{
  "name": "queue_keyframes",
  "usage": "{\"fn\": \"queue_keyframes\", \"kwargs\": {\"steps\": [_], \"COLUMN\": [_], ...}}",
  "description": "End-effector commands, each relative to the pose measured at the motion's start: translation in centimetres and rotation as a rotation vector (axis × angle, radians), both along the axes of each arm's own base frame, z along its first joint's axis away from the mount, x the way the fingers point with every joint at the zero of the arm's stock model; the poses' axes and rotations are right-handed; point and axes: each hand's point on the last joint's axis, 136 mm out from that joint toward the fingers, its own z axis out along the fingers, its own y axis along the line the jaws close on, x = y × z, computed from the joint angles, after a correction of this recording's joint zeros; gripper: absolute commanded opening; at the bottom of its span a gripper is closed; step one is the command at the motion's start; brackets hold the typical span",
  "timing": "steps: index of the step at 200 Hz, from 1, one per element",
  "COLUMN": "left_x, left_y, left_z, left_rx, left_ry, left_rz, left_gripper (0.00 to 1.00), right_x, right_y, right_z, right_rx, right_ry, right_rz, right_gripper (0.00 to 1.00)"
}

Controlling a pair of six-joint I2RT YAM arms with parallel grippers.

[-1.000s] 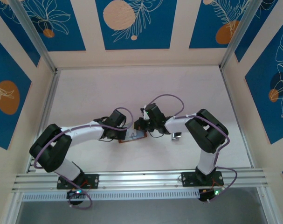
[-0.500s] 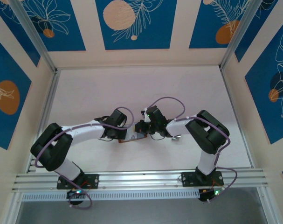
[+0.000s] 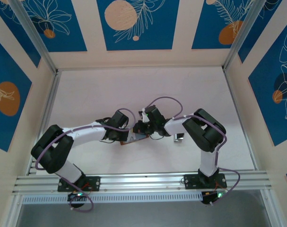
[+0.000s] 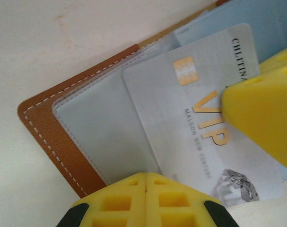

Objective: Put the credit cards into the card holder
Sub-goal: Insert the credit card into the card slot.

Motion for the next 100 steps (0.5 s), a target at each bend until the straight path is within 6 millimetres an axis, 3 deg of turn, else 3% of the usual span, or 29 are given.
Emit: {"fn": "queue_keyframes", "kwargs": {"steps": [1,37,100], "left_x": [-2.0,-1.7,-1.4], "left_y": [2.2,1.7,1.9], "left_z": [-2.2,-1.4,2.2], "left_rx": [0.093,0.063,-0.07], "left_ry": [0.089,0.074,0.009], "left_rz": [0.004,0.004,0.08], "left_gripper": [0.0,0.0,0.04], "right_x": [-2.8,-3.3,-2.9], "right_y": [-0.2,0.7,-1.0], "right_z": [-3.7,-4.5,-4.9], "right_rx": [-0.103,-0.109,-0.159], "right_ry": [0.088,0.105,0.104], "right_rz": [0.065,0.078,0.024], "right_gripper": [0.0,0.02,0.05]}}
